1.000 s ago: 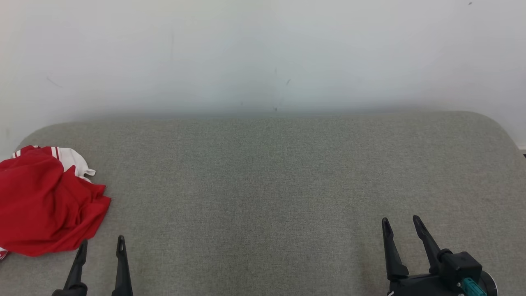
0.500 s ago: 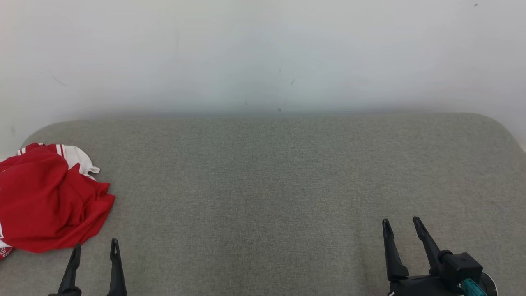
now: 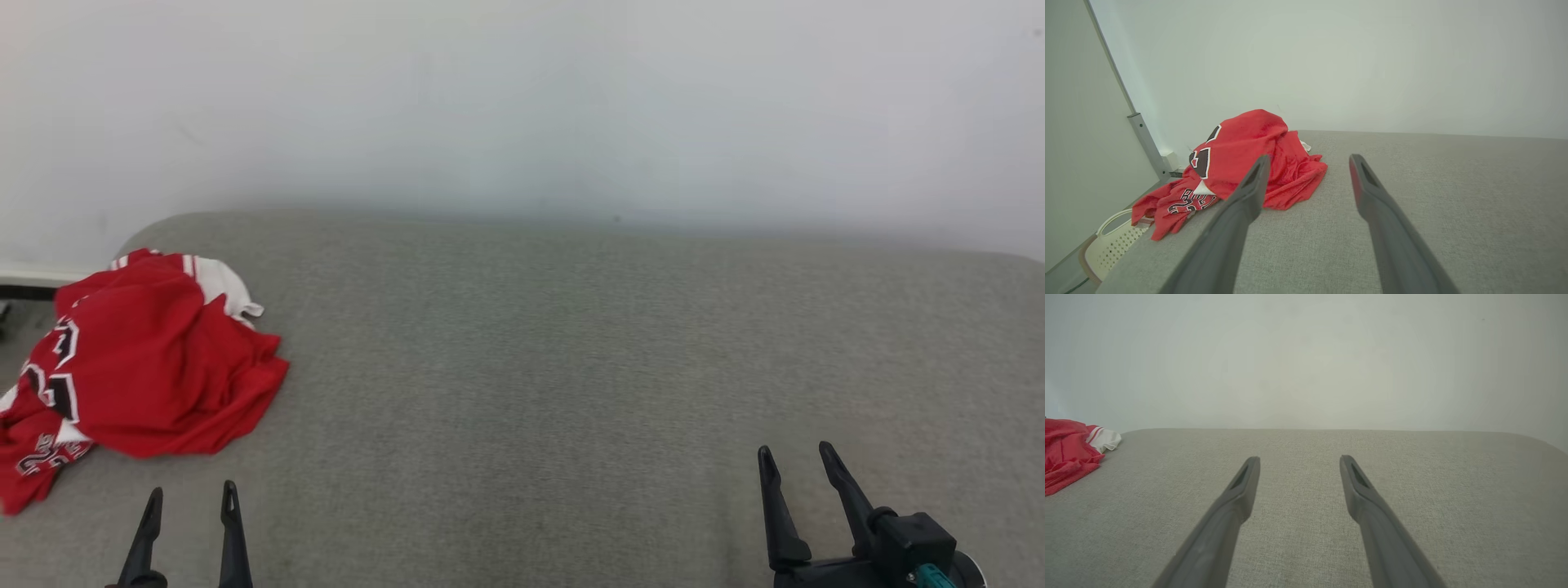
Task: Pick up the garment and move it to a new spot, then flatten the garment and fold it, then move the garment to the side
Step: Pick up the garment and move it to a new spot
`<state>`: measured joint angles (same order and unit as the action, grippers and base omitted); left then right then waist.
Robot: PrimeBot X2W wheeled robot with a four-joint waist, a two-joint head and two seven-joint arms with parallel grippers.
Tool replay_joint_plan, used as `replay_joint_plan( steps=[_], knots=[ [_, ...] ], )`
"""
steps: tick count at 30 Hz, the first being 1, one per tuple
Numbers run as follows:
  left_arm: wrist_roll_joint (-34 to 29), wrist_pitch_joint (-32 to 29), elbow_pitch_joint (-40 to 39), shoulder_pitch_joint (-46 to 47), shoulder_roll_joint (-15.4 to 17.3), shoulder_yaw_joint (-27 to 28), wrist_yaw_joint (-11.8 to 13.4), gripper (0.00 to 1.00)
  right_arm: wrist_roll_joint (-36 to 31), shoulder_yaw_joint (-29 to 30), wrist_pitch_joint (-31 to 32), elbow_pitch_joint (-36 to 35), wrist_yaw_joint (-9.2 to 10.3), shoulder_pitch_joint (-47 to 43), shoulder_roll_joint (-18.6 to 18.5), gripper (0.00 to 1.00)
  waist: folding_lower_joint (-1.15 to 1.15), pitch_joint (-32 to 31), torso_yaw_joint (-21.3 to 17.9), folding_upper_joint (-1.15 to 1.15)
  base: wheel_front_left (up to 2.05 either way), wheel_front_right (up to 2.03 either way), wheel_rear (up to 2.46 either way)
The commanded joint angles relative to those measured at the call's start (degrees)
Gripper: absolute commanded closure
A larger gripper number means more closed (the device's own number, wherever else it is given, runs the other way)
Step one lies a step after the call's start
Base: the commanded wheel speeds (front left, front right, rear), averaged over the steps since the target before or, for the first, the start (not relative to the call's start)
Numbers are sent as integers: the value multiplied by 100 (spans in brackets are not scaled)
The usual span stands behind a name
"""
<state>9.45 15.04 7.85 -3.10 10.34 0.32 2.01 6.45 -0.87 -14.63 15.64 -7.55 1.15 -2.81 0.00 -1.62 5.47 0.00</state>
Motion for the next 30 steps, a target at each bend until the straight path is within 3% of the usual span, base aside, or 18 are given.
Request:
replay_joint_plan(
  steps=[1,15,30],
  knots=[
    [-16,13,-2,45,31,9,-10,0,-27,-9,19,-24,12,-57,-14,0,0,-6,391,0,0,0,0],
    [42,-18,24,-150,139,118,154,0,-33,-140,56,-45,12,-70,-13,0,0,-95,1479,0,0,0,0],
    [169,-167,-111,-272,183,323,455,0,132,-243,-2,107,12,-68,-14,0,0,-163,1962,0,0,0,0]
  ],
)
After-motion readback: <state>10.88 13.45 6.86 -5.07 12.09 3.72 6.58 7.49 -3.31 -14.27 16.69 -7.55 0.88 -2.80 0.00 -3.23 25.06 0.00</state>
